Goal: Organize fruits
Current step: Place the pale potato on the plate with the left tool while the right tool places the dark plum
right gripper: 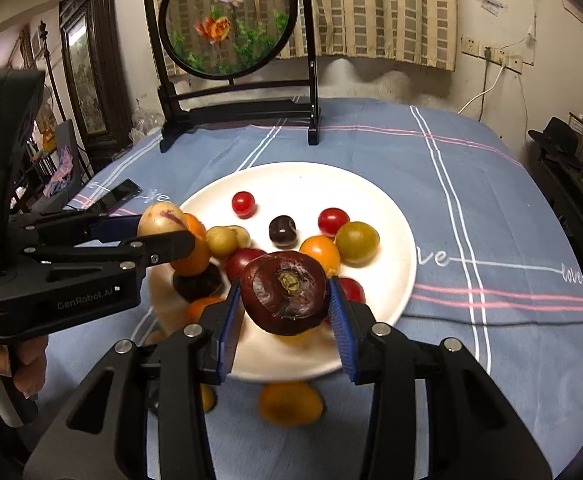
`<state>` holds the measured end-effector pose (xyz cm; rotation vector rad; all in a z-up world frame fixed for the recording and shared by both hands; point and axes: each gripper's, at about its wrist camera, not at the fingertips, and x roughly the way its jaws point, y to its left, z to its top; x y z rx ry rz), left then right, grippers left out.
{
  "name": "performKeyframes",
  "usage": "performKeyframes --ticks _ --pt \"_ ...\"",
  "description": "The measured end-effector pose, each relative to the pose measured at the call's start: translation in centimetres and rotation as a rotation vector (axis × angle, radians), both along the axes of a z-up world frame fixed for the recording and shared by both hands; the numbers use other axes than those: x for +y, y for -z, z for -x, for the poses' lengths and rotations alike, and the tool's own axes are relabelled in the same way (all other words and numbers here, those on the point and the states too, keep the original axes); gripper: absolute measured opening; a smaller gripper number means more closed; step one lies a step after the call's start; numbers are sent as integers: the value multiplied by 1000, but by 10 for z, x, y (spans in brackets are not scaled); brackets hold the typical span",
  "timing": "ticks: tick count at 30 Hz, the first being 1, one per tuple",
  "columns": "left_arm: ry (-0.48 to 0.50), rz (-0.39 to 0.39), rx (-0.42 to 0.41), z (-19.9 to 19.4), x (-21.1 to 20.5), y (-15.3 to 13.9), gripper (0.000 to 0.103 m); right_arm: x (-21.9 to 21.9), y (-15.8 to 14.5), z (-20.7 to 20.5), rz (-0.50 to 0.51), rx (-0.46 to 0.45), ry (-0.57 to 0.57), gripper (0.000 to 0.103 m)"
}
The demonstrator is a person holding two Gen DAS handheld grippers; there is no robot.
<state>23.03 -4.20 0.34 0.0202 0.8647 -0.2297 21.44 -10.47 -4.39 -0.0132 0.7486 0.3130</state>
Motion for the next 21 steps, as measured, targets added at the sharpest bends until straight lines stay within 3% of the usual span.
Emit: performKeyframes --ticks 9,10,12,14,21 --pt "-34 -1 -10 -31 -4 14 45 11 17 -35 37 32 -14 42" --pt "-43 1 -12 -34 -4 15 47 11 20 -38 46 41 -11 44" --pt "-71 4 -26 -35 -1 15 70 10 22 -39 56 42 3 51" --pt "-99 12 -73 -32 1 10 77 8 22 -38 52 33 13 59" --pt "-103 -11 -112 -15 4 -2 82 0 9 -21 27 6 20 60"
